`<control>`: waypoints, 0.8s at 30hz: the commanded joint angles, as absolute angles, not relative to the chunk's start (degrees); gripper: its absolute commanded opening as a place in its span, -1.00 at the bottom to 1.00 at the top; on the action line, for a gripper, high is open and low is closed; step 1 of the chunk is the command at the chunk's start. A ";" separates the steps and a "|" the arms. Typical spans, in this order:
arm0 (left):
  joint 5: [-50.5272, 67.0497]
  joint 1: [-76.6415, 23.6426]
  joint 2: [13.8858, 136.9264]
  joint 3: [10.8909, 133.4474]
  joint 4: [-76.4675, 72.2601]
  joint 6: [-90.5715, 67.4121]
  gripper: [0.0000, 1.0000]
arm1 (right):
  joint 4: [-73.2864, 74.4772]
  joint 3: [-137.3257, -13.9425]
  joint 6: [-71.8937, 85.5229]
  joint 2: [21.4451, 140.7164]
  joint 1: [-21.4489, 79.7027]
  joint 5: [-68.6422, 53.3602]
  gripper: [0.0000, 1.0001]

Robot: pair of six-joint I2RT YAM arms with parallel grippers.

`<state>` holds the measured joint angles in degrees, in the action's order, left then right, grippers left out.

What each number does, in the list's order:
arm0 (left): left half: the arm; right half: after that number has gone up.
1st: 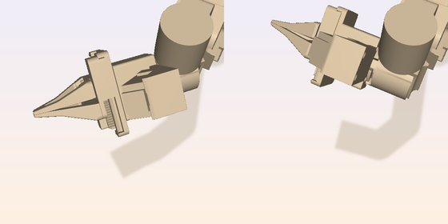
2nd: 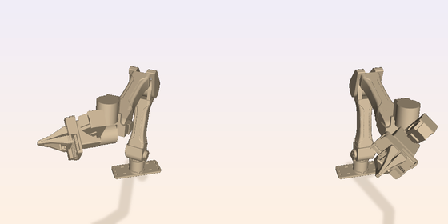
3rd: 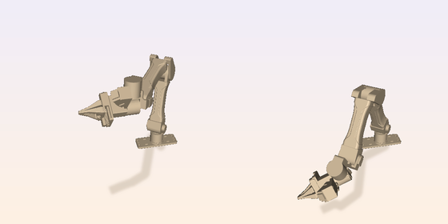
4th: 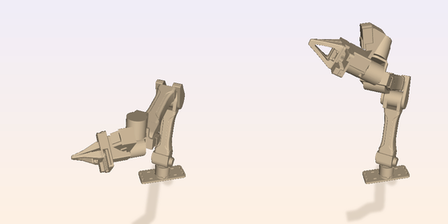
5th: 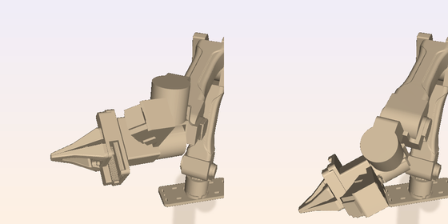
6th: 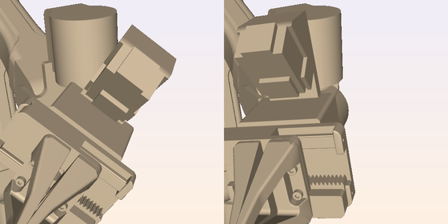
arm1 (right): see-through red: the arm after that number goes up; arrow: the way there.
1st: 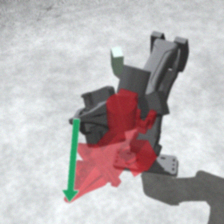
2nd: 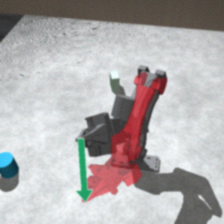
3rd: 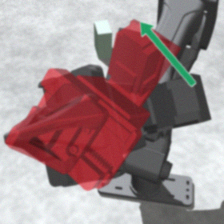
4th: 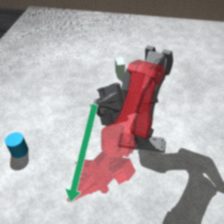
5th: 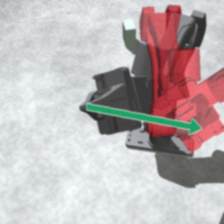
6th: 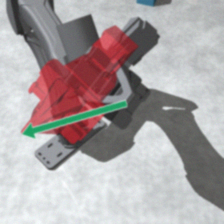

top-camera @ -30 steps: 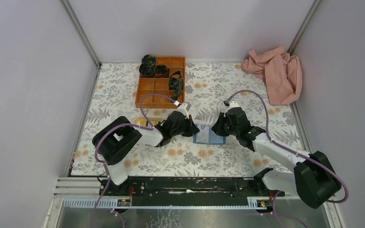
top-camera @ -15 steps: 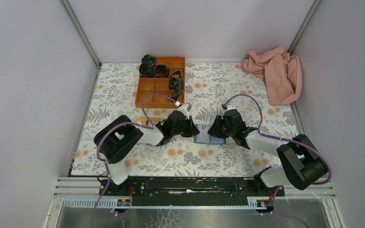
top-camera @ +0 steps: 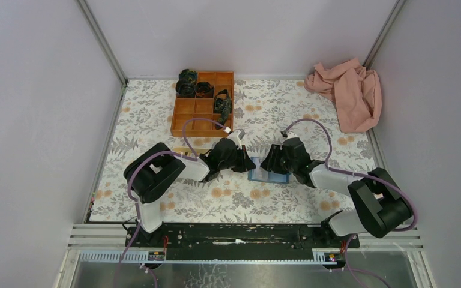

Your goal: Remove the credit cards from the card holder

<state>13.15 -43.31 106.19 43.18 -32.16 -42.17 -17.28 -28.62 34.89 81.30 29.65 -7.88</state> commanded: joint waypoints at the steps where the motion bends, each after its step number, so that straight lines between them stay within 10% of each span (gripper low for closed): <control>1: 13.67 -42.80 107.92 43.27 -29.53 -42.34 -1.00 | -12.83 -29.37 32.93 77.58 29.18 -3.34 -0.01; 24: 16.88 -42.79 110.28 43.61 -31.73 -44.46 -1.00 | -20.48 -25.96 36.50 79.29 29.18 -12.65 -0.03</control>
